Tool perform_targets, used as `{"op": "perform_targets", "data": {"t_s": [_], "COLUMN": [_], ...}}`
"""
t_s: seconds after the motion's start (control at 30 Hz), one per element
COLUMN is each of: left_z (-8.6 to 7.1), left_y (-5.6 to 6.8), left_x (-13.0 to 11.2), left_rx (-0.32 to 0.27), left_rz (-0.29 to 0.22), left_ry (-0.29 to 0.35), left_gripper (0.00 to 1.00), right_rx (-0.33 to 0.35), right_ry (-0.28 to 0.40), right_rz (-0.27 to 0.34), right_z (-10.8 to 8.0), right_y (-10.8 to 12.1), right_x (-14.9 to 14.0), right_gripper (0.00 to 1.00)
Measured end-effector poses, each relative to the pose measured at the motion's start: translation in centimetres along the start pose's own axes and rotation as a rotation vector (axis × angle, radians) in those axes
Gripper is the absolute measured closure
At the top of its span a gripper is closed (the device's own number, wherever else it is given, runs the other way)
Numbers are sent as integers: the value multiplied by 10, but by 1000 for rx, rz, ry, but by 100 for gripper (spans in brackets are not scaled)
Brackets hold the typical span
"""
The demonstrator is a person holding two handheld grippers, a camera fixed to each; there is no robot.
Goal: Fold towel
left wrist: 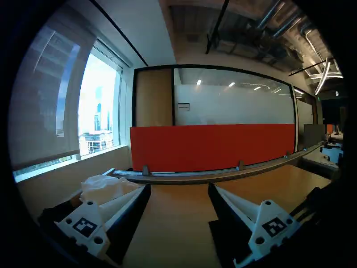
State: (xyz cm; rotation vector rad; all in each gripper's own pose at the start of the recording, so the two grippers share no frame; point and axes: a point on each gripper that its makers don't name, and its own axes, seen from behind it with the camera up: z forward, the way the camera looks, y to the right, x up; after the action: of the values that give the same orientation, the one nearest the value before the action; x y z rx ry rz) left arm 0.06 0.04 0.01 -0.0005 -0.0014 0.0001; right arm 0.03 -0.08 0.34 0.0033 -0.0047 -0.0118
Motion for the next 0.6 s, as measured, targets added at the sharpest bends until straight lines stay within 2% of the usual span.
{"op": "perform_targets", "data": {"t_s": [0.27,0.6], "left_z": [1,0], "left_y": [7,31], "left_x": [5,3], "left_rx": [-23,-153], "left_rz": [10,41], "left_ry": [-36,-124], "left_gripper": [6,6], "right_rx": [33,216], "right_ry": [-39,-131], "right_rz": [-32,-154], "right_z": [7,6], "right_y": [-11,-47], "right_x": [10,10], "right_gripper": [0,0]}}
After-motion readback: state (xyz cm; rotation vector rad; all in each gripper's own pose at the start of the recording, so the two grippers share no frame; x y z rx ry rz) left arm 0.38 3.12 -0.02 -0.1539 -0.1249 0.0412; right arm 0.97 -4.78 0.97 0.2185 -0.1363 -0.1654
